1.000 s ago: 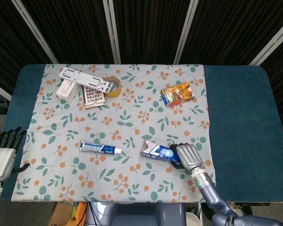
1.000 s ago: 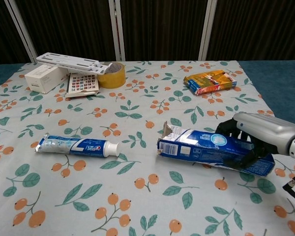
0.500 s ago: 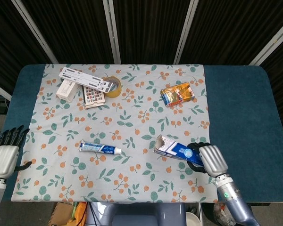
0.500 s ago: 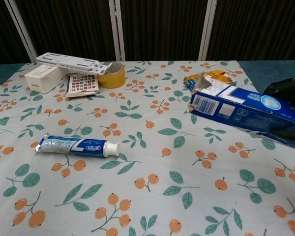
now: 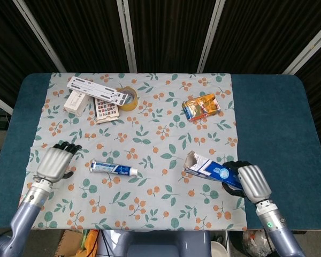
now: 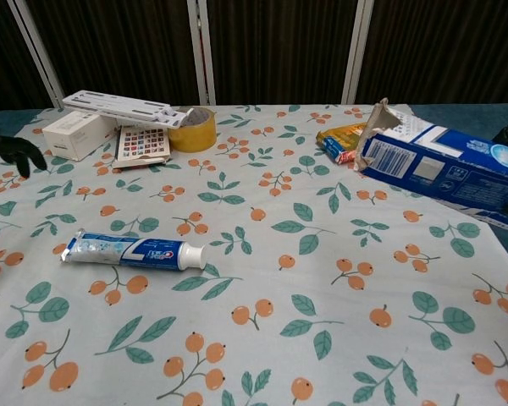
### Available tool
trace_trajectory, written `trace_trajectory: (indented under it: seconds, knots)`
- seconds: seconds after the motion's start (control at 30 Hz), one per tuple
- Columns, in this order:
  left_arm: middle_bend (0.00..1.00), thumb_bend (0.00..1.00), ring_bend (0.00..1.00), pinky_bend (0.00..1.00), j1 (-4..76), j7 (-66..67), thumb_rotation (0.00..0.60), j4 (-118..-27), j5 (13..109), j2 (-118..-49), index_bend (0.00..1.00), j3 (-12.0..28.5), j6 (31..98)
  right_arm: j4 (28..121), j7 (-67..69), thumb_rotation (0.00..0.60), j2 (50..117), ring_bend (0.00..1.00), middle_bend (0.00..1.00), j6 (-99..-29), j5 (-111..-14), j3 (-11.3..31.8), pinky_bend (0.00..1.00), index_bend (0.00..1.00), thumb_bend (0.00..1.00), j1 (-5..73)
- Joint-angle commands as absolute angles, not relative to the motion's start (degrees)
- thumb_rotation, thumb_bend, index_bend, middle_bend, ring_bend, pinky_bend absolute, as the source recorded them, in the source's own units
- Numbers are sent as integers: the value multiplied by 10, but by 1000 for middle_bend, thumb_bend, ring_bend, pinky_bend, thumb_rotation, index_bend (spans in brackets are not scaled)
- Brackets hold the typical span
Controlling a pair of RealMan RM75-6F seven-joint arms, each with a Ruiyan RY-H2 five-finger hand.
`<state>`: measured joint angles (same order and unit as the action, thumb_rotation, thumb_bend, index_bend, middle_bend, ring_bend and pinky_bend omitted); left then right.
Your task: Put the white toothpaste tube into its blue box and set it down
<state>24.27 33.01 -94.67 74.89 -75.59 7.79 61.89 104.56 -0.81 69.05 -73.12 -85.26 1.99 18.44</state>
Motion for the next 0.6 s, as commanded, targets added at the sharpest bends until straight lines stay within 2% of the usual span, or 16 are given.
trace_trajectory:
  seconds: [0.03, 0.3, 0.6]
  knots:
    - [331, 96, 272, 409, 282, 369, 600, -929, 712, -797, 274, 88, 578, 1044, -3, 600, 689, 422, 491, -731, -851, 22, 416, 434, 328, 184]
    - [357, 108, 290, 422, 322, 426, 600, -891, 667, -863, 299, 84, 554, 1043, 10, 600, 686, 422, 491, -733, -850, 29, 416, 434, 329, 183]
    - [459, 157, 371, 484, 357, 454, 600, -851, 633, -926, 416, 79, 553, 1046, 19, 600, 683, 422, 491, -736, -852, 32, 416, 434, 329, 180]
